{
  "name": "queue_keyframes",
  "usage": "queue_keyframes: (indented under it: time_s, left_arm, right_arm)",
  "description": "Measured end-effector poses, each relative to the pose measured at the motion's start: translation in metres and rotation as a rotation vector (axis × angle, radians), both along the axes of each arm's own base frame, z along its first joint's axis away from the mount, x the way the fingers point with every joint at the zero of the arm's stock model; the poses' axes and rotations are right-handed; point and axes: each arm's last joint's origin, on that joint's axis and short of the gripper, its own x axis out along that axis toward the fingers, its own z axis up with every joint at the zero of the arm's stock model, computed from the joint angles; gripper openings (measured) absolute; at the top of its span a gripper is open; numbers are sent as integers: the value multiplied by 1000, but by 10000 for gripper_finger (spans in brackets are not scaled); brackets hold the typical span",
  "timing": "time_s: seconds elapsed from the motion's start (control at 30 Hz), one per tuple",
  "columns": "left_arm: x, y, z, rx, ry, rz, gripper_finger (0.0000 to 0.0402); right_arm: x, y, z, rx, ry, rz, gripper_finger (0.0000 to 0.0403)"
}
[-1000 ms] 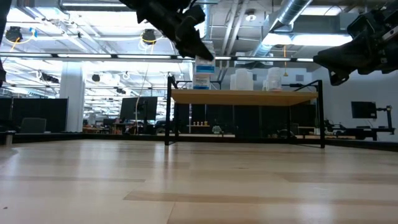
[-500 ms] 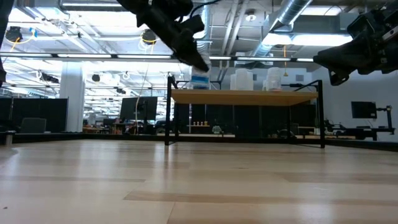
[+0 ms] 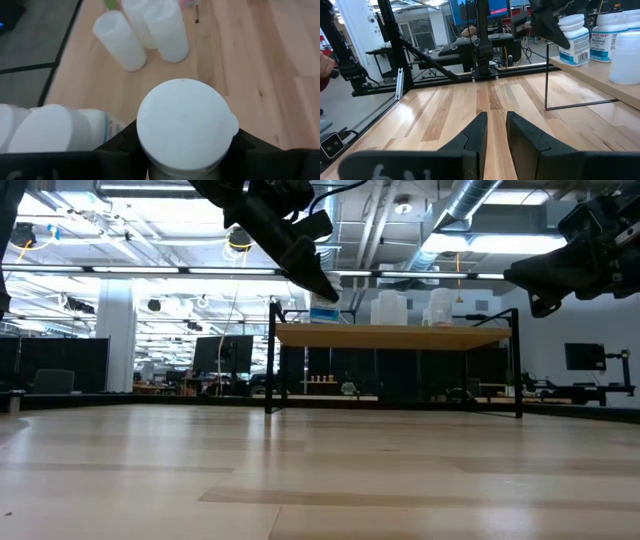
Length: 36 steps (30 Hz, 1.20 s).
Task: Pick and place medicine bottles onto shelf by color
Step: Put the opaque medicine bottle onto the left side of the shelf, then adjust the transparent medicine bottle on the shelf
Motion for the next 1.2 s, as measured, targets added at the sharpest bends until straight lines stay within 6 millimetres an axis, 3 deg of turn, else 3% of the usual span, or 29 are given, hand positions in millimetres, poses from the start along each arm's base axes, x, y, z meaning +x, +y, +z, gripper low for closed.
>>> queue_keyframes:
  time_s: [0.4, 0.8, 1.2]
  left_arm:
    - [2, 3, 1, 73, -4, 38, 212]
    - [4, 5, 5, 162, -19, 70, 231]
    - [11, -6, 42, 200, -59, 34, 231]
  right_arm:
    - [0, 0, 0, 0, 0, 0, 97]
    - [0, 0, 0, 0, 0, 0, 97]
    - [0, 0, 0, 0, 0, 0, 97]
